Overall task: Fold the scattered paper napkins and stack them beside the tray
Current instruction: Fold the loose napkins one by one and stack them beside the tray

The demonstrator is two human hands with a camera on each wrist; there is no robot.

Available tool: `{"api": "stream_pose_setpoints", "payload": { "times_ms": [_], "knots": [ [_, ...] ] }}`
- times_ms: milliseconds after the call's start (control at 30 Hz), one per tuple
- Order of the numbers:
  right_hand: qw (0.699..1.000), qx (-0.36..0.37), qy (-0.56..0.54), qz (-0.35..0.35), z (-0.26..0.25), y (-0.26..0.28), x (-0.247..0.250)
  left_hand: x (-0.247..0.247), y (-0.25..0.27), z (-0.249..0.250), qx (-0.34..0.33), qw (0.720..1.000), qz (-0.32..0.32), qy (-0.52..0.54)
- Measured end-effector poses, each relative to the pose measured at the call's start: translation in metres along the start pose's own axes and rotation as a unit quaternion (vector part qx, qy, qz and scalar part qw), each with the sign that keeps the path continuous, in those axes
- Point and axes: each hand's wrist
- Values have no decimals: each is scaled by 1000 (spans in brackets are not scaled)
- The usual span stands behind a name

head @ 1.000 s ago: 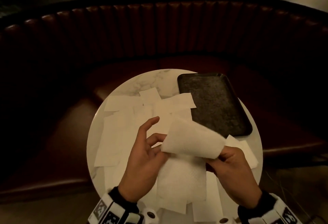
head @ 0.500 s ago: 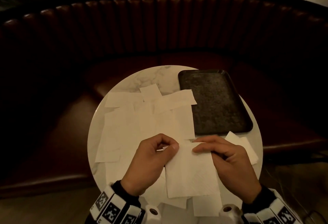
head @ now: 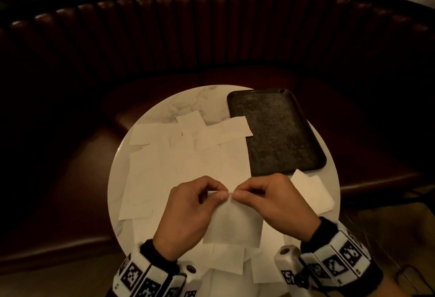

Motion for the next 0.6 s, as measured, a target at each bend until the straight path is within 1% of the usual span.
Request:
{"api": "stream_pose_setpoints", "payload": {
  "times_ms": [100, 200, 267, 333, 400, 500, 567, 600],
  "knots": [
    [998, -38, -32, 29, 13, 11, 10, 0, -1, -5, 24, 1000, 3, 11],
    [987, -100, -112, 60, 29, 24, 18, -11, 1, -7, 40, 999, -6, 24],
    [974, -135, -158, 90, 38, 29, 19, -24, 0, -9, 63, 997, -7, 39],
    [952, -179, -219, 115, 47, 31, 19, -40, -2, -11, 86, 995, -1, 53],
    [937, -211, -259, 102, 58, 33, 20, -55, -4, -12, 98, 994, 0, 54],
    [944, -220, -232, 82, 81, 35, 27, -77, -4, -15, 117, 992, -19, 46],
    [962, -208, -156, 81, 107, 24, 47, -86, -2, -20, 137, 989, -30, 36],
    [974, -197, -97, 62, 125, 14, 61, -88, 0, -23, 145, 989, -31, 28]
  ]
}}
Point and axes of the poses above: each hand's wrist, its own y-axis away from the middle knuckle, its own x-axis out of the back of the hand, z = x × y, and after that the axes turned 9 degrees about z, right-handed
